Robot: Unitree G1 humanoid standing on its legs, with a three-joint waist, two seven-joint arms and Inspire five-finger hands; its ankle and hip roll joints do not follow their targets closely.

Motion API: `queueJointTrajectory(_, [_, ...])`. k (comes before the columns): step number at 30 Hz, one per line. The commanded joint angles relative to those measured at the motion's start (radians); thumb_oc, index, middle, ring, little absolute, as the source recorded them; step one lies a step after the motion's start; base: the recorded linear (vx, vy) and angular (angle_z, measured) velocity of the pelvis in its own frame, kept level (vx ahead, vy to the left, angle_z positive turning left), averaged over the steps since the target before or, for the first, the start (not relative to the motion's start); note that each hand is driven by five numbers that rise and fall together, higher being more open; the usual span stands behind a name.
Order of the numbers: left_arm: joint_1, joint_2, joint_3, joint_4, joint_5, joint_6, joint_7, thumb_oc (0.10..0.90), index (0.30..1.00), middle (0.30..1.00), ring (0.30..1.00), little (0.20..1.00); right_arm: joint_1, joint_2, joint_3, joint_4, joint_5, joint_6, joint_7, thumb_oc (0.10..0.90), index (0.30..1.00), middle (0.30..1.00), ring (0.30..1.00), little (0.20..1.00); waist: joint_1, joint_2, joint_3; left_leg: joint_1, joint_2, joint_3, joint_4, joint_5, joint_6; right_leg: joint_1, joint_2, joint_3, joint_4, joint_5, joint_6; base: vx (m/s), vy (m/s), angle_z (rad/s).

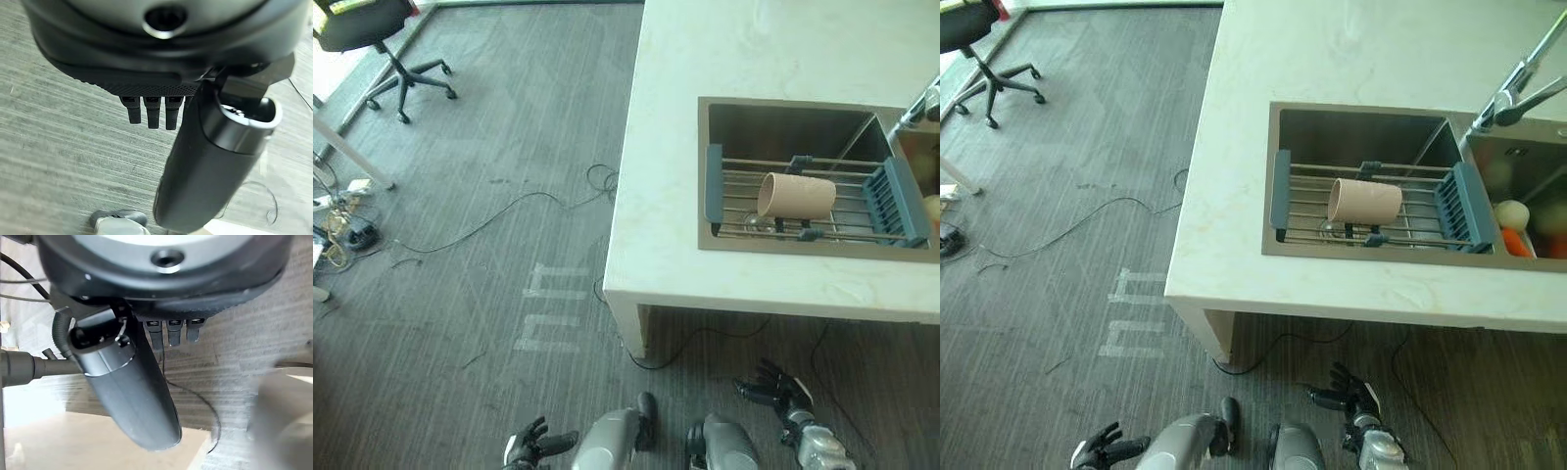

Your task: Place the dishes in the dishwasher.

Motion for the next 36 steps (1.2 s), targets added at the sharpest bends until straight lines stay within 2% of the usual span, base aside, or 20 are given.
queueJointTrajectory(1, [0.001, 0.018, 0.026, -0.033, -0.074, -0.077, 0.005, 0.8, 0.9, 0.9, 0.9, 0.9, -0.046, -0.06, -0.038, -0.028, -0.016, -0.053, 0.019, 0.8, 0.9, 0.9, 0.9, 0.9, -0.002, 0.064, -0.013, 0.058, 0.055, -0.12, -0.029, -0.121, -0.063, 0.093, 0.025, -0.023, -0.199, 0.106, 0.023, -0.07, -0.497, -0.07])
queueJointTrajectory(3, [-0.012, 0.026, 0.02, -0.035, -0.094, -0.102, 0.002, 0.8, 0.9, 0.9, 0.9, 0.9, -0.048, -0.055, -0.036, -0.009, -0.054, -0.06, 0.029, 0.8, 0.9, 0.9, 0.9, 0.9, -0.016, 0.06, -0.02, 0.051, 0.096, -0.146, -0.029, -0.115, -0.087, 0.105, 0.048, 0.031, -0.252, 0.065, 0.032, -0.1, -0.611, 0.06])
queueJointTrajectory(5, [-0.018, 0.025, 0.019, -0.05, -0.107, -0.102, 0.012, 0.8, 0.9, 0.9, 0.9, 0.9, -0.044, -0.044, -0.02, 0.004, -0.06, -0.067, 0.041, 0.8, 0.9, 0.9, 0.9, 0.9, -0.012, 0.042, -0.032, 0.041, 0.133, -0.149, -0.029, -0.101, -0.117, 0.124, 0.07, 0.026, -0.306, 0.055, 0.027, -0.12, -0.617, 0.53])
queueJointTrajectory(7, [-0.022, 0.007, 0.018, -0.074, -0.153, -0.09, 0.027, 0.8, 0.9, 0.9, 0.9, 0.9, -0.058, -0.031, 0.014, 0.016, -0.069, -0.083, 0.028, 0.8, 0.9, 0.9, 0.9, 0.9, -0.004, 0.027, -0.039, 0.014, 0.195, -0.147, -0.029, -0.066, -0.159, 0.11, 0.106, 0.013, -0.306, 0.023, 0.001, -0.21, -0.636, 0.37])
queueJointTrajectory(8, [-0.025, 0.0, 0.024, -0.076, -0.132, -0.081, 0.033, 0.8, 0.9, 0.9, 0.9, 0.9, -0.051, -0.029, 0.017, 0.015, -0.068, -0.086, 0.019, 0.8, 0.9, 0.9, 0.9, 0.9, -0.008, 0.025, -0.037, 0.004, 0.207, -0.126, -0.029, -0.053, -0.163, 0.114, 0.118, -0.002, -0.306, 0.018, -0.009, -0.19, -0.493, -0.09])
queueJointTrajectory(9, [-0.034, -0.008, 0.025, -0.075, -0.101, -0.07, 0.039, 0.8, 0.9, 0.9, 0.9, 0.9, -0.04, -0.028, 0.008, 0.007, -0.06, -0.08, 0.005, 0.8, 0.9, 0.9, 0.9, 0.9, -0.021, 0.021, -0.031, -0.003, 0.221, -0.065, -0.029, -0.041, -0.165, 0.125, 0.124, -0.026, -0.306, 0.011, -0.019, -0.13, -0.357, -0.08])
queueJointTrajectory(10, [-0.043, -0.011, 0.015, -0.073, -0.095, -0.062, 0.043, 0.8, 0.9, 0.9, 0.9, 0.9, -0.034, -0.029, 0.002, 0.001, -0.056, -0.071, -0.005, 0.8, 0.9, 0.9, 0.9, 0.9, -0.029, 0.014, -0.03, 0.004, 0.213, -0.026, -0.029, -0.05, -0.165, 0.133, 0.122, -0.04, -0.306, 0.0, -0.022, -0.13, -0.317, 0.32])
queueJointTrajectory(11, [-0.054, -0.017, 0.005, -0.065, -0.106, -0.052, 0.045, 0.8, 0.9, 0.9, 0.9, 0.9, -0.035, -0.032, 0.001, 0.005, -0.059, -0.057, -0.02, 0.8, 0.9, 0.9, 0.9, 0.9, -0.031, 0.006, -0.026, 0.019, 0.182, -0.002, -0.029, -0.06, -0.156, 0.136, 0.115, -0.053, -0.306, -0.002, -0.024, -0.14, -0.219, 0.78])
queueJointTrajectory(12, [-0.057, -0.027, -0.001, -0.058, -0.122, -0.05, 0.05, 0.8, 0.9, 0.9, 0.9, 0.9, -0.041, -0.036, 0.004, 0.016, -0.066, -0.045, -0.031, 0.8, 0.9, 0.9, 0.9, 0.9, -0.023, -0.001, -0.031, 0.023, 0.127, -0.008, -0.029, -0.062, -0.138, 0.12, 0.11, -0.052, -0.306, 0.015, -0.026, -0.13, -0.132, 0.92])
queueJointTrajectory(13, [-0.056, -0.031, -0.001, -0.054, -0.124, -0.052, 0.05, 0.8, 0.9, 0.9, 0.9, 0.9, -0.042, -0.037, 0.004, 0.022, -0.071, -0.038, -0.033, 0.8, 0.9, 0.9, 0.9, 0.9, -0.019, -0.004, -0.035, 0.031, 0.1, -0.015, -0.029, -0.075, -0.13, 0.118, 0.109, -0.048, -0.306, 0.018, -0.023, -0.08, -0.038, 0.39])
queueJointTrajectory(15, [-0.047, -0.035, -0.001, -0.053, -0.111, -0.049, 0.046, 0.8, 0.9, 0.9, 0.9, 0.9, -0.038, -0.041, 0.0, 0.033, -0.069, -0.027, -0.027, 0.8, 0.9, 0.9, 0.9, 0.9, -0.016, 0.005, -0.046, 0.038, 0.081, -0.031, -0.029, -0.092, -0.121, 0.119, 0.124, -0.048, -0.306, 0.018, -0.021, 0.0, 0.024, -0.12])
queueJointTrajectory(17, [-0.041, -0.034, -0.003, -0.045, -0.099, -0.041, 0.051, 0.8, 0.9, 0.9, 0.9, 0.9, -0.031, -0.038, -0.011, 0.048, -0.057, -0.014, -0.018, 0.8, 0.9, 0.9, 0.9, 0.9, -0.023, 0.022, -0.065, 0.029, 0.095, -0.048, -0.029, -0.109, -0.123, 0.116, 0.138, -0.054, -0.306, 0.019, -0.017, 0.02, 0.089, -0.19])
queueJointTrajectory(19, [-0.042, -0.029, -0.002, -0.037, -0.092, -0.049, 0.05, 0.8, 0.9, 0.9, 0.9, 0.9, -0.018, -0.031, -0.021, 0.062, -0.052, -0.005, -0.009, 0.8, 0.9, 0.9, 0.9, 0.9, -0.029, 0.027, -0.083, 0.025, 0.104, -0.05, -0.029, -0.117, -0.133, 0.115, 0.134, -0.066, -0.306, 0.019, -0.009, 0.03, 0.084, -0.11])
queueJointTrajectory(26, [-0.049, -0.02, 0.01, -0.037, -0.108, -0.07, 0.042, 0.8, 0.9, 0.9, 0.9, 0.9, 0.014, -0.013, -0.042, 0.094, -0.048, 0.01, 0.044, 0.8, 0.9, 0.9, 0.9, 0.9, -0.033, 0.023, -0.106, 0.014, 0.113, -0.03, -0.029, -0.134, -0.141, 0.095, 0.105, -0.071, -0.306, 0.024, 0.015, 0.01, 0.05, 0.08])
queueJointTrajectory(28, [-0.048, -0.017, 0.014, -0.033, -0.11, -0.062, 0.038, 0.8, 0.9, 0.9, 0.9, 0.9, 0.018, -0.01, -0.048, 0.097, -0.015, 0.02, 0.1, 0.8, 0.9, 0.9, 0.9, 0.9, -0.034, 0.019, -0.109, 0.012, 0.123, -0.016, -0.029, -0.135, -0.144, 0.092, 0.1, -0.075, -0.306, 0.025, 0.019, 0.04, 0.001, -0.2])
queueJointTrajectory(29, [-0.045, -0.016, 0.015, -0.027, -0.103, -0.06, 0.034, 0.8, 0.9, 0.9, 0.9, 0.9, 0.022, -0.004, -0.05, 0.096, 0.034, 0.029, 0.168, 0.8, 0.9, 0.9, 0.9, 0.9, -0.037, 0.015, -0.111, 0.011, 0.126, -0.011, -0.029, -0.136, -0.144, 0.087, 0.1, -0.07, -0.306, 0.025, 0.021, 0.06, -0.015, -0.24])
queueJointTrajectory(31, [-0.044, -0.017, 0.014, -0.023, -0.091, -0.059, 0.029, 0.8, 0.9, 0.9, 0.9, 0.9, 0.026, -0.003, -0.055, 0.092, 0.043, 0.042, 0.207, 0.8, 0.9, 0.9, 0.9, 0.9, -0.04, 0.011, -0.112, 0.008, 0.131, -0.002, -0.029, -0.138, -0.144, 0.082, 0.098, -0.068, -0.306, 0.024, 0.022, 0.05, -0.014, -0.17])
queueJointTrajectory(36, [-0.047, -0.023, 0.0, -0.013, -0.075, -0.03, 0.029, 0.8, 0.9, 0.9, 0.9, 0.9, 0.021, -0.002, -0.064, 0.104, 0.05, 0.068, 0.218, 0.8, 0.9, 0.9, 0.9, 0.9, -0.042, 0.012, -0.099, 0.004, 0.132, -0.004, -0.029, -0.14, -0.138, 0.072, 0.101, -0.057, -0.306, 0.023, 0.021, 0.07, -0.014, -0.08])
